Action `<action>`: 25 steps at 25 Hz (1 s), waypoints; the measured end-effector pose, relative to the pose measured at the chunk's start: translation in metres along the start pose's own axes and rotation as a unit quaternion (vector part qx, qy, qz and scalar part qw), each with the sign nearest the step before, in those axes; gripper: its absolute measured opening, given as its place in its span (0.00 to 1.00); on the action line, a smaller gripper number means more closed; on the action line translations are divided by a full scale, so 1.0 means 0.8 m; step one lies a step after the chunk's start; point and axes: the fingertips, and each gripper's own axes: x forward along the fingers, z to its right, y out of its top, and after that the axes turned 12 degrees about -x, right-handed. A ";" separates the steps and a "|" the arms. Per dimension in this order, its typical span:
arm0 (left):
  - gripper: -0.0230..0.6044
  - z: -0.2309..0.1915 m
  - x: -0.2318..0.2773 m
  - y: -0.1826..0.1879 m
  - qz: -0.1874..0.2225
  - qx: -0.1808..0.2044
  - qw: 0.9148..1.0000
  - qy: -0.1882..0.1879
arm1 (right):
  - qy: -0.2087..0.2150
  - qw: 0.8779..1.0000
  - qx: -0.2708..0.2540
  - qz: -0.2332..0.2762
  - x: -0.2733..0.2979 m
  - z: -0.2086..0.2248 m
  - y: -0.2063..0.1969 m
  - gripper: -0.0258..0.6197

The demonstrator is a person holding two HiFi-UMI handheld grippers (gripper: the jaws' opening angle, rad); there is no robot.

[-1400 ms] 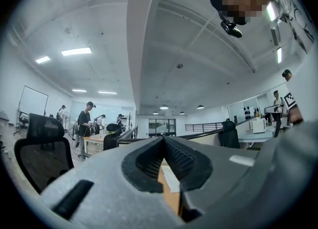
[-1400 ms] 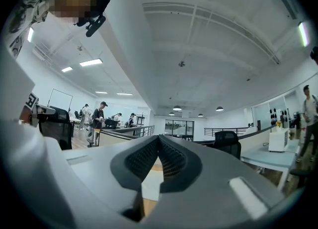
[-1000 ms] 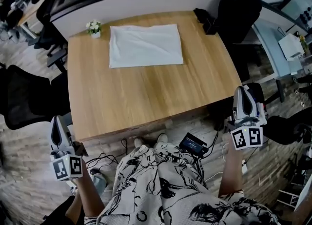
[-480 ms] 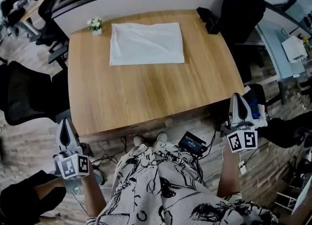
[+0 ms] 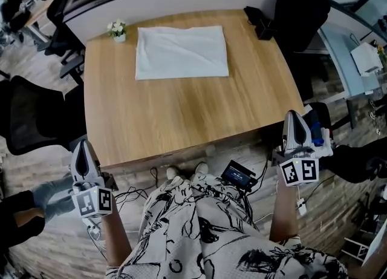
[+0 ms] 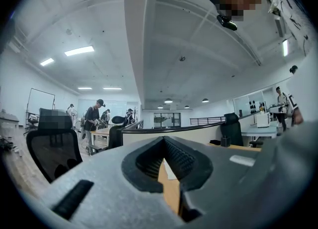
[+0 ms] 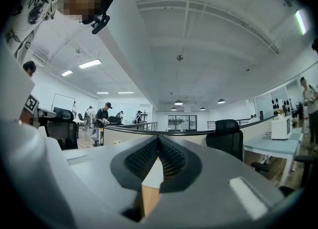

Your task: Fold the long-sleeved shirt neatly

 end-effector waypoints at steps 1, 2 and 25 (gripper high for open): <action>0.04 0.002 0.001 0.002 0.000 0.001 1.000 0.000 | 0.002 1.000 0.002 0.002 0.001 -0.002 0.001 0.05; 0.04 0.003 0.002 0.004 0.000 0.001 1.000 0.001 | 0.004 1.000 0.003 0.002 0.002 -0.003 0.002 0.05; 0.04 0.016 0.010 0.003 0.006 0.001 1.000 -0.004 | 0.017 1.000 0.008 0.011 0.014 -0.015 0.006 0.05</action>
